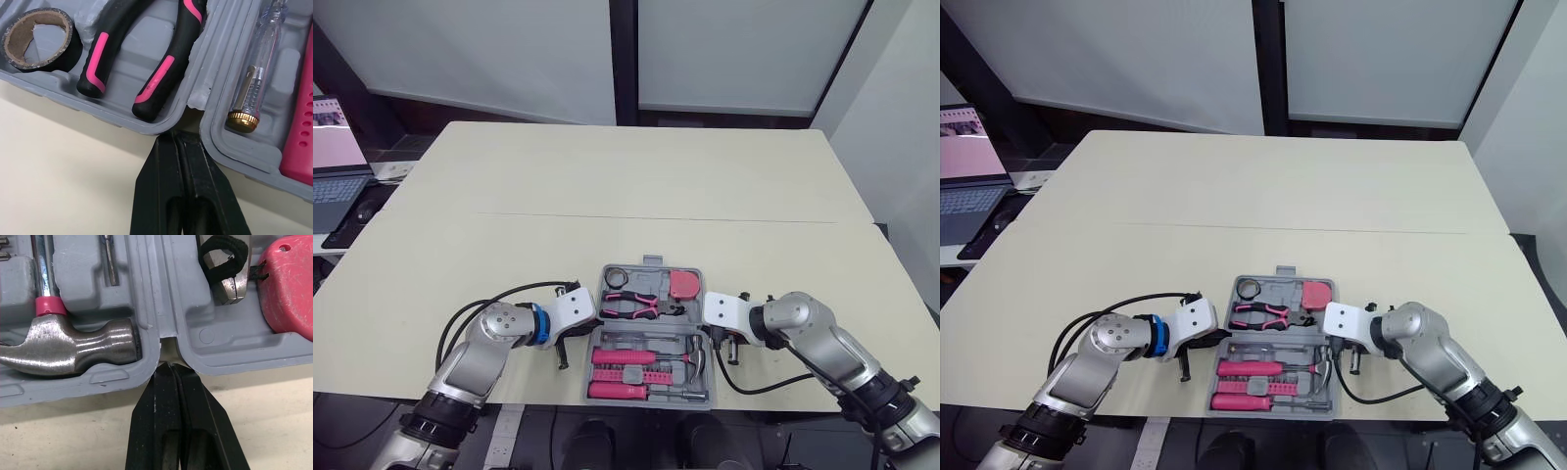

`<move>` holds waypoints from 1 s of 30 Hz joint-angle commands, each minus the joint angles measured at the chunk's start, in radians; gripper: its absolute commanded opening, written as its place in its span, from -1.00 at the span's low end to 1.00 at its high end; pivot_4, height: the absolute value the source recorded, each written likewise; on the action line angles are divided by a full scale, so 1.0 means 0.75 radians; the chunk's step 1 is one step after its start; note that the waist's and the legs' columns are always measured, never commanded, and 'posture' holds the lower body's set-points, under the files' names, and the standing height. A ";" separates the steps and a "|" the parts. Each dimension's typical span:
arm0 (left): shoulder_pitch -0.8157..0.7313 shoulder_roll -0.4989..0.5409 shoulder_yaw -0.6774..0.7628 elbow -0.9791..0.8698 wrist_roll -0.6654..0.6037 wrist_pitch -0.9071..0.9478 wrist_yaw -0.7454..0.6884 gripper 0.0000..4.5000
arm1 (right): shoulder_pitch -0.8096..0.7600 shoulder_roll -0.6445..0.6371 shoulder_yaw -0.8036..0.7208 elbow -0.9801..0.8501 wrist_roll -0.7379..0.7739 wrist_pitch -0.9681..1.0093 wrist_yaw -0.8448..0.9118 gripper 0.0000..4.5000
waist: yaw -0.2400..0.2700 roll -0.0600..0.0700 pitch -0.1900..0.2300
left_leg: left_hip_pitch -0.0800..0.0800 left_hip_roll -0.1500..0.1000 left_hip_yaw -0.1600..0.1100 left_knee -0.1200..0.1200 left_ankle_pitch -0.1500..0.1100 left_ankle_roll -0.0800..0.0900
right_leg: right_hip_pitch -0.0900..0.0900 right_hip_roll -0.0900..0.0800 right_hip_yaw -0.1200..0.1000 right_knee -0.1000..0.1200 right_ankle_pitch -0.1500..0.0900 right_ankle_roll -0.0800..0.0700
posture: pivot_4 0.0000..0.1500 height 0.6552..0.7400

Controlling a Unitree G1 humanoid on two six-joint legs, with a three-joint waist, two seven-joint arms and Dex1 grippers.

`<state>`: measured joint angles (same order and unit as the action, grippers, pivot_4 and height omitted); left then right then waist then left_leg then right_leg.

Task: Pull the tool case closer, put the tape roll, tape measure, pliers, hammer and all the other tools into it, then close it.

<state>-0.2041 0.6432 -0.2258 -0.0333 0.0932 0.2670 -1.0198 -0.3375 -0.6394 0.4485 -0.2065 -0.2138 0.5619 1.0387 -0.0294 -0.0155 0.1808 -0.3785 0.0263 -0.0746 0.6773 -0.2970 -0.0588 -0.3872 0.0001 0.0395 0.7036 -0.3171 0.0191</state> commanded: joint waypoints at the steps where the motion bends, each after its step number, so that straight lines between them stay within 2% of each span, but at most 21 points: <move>1: 0.013 0.009 -0.004 0.024 -0.029 -0.078 -0.002 -0.99 | 0.001 -0.011 -0.056 -0.026 0.054 -0.063 -0.011 -1.00 | 0.000 0.000 0.000 | 0.000 0.000 0.000 0.000 0.000 0.000 | 0.000 0.000 0.000 0.000 0.000 0.000 | 1.00 1.00; 3: 0.021 0.027 0.024 0.033 -0.048 -0.091 -0.003 -0.99 | 0.010 -0.035 -0.084 -0.015 0.063 -0.073 -0.011 -1.00 | 0.000 0.000 0.000 | 0.000 0.000 0.000 0.000 0.000 0.000 | 0.000 0.000 0.000 0.000 0.000 0.000 | 1.00 1.00; 6: 0.092 0.143 0.152 0.052 -0.098 -0.178 -0.022 -0.99 | 0.044 -0.116 -0.221 0.078 0.107 -0.115 -0.041 -1.00 | -0.004 -0.001 0.001 | -0.001 0.001 0.000 0.000 0.000 0.000 | -0.002 -0.001 0.000 0.000 0.000 0.000 | 1.00 1.00; 9: 0.138 0.176 0.255 0.034 -0.219 -0.257 -0.048 -0.99 | 0.050 -0.083 -0.368 0.154 0.245 -0.140 -0.064 -1.00 | -0.003 0.000 0.001 | -0.001 0.002 0.000 -0.001 0.000 0.000 | -0.002 -0.003 0.001 0.000 0.000 0.000 | 1.00 1.00; 13: 0.217 0.215 0.336 -0.124 -0.424 -0.289 -0.197 -1.00 | -0.040 0.066 -0.645 0.262 0.575 0.235 -0.060 -0.66 | -0.005 0.000 0.002 | -0.001 0.003 0.000 0.000 0.000 0.000 | -0.001 -0.002 0.002 0.000 0.000 -0.001 | 1.00 1.00; 18: 0.280 0.232 0.300 -0.367 -0.598 -0.192 -0.288 -1.00 | -0.157 0.122 -0.791 0.369 0.857 0.633 -0.045 -0.14 | -0.002 0.001 0.002 | -0.002 0.004 0.000 -0.001 0.000 0.000 | -0.001 -0.003 0.003 -0.001 0.000 -0.001 | 1.00 1.00; 21: 0.287 0.214 0.186 -0.417 -0.543 -0.226 -0.310 -1.00 | -0.185 0.139 -0.781 0.407 0.942 0.738 -0.026 0.20 | -0.001 0.001 0.002 | -0.003 0.002 0.001 -0.001 0.000 0.000 | 0.000 -0.002 0.002 -0.002 0.000 0.000 | 1.00 1.00; 27: 0.235 0.114 -0.007 -0.321 -0.431 -0.296 -0.290 -1.00 | -0.215 0.171 -0.697 0.516 0.957 0.704 -0.046 0.99 | -0.003 0.002 0.002 | -0.002 0.001 0.004 -0.001 0.000 0.000 | 0.000 0.002 0.003 -0.003 0.000 0.000 | 1.00 1.00; 30: 0.219 0.081 -0.069 -0.213 -0.366 -0.375 -0.285 -1.00 | -0.227 0.177 -0.686 0.596 0.958 0.658 -0.040 0.99 | -0.003 0.002 0.002 | -0.002 0.001 0.005 -0.001 0.000 0.000 | 0.000 0.004 0.003 -0.003 0.000 -0.001 | 1.00 1.00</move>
<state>-0.0351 0.7136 -0.2618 -0.2164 -0.2040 0.0243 -1.2349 -0.4905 -0.5029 -0.0548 0.2310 0.4929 1.0793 1.0012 -0.0319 -0.0141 0.1822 -0.3803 0.0269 -0.0705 0.6767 -0.2971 -0.0587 -0.3878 0.0037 0.0417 0.7017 -0.3170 0.0187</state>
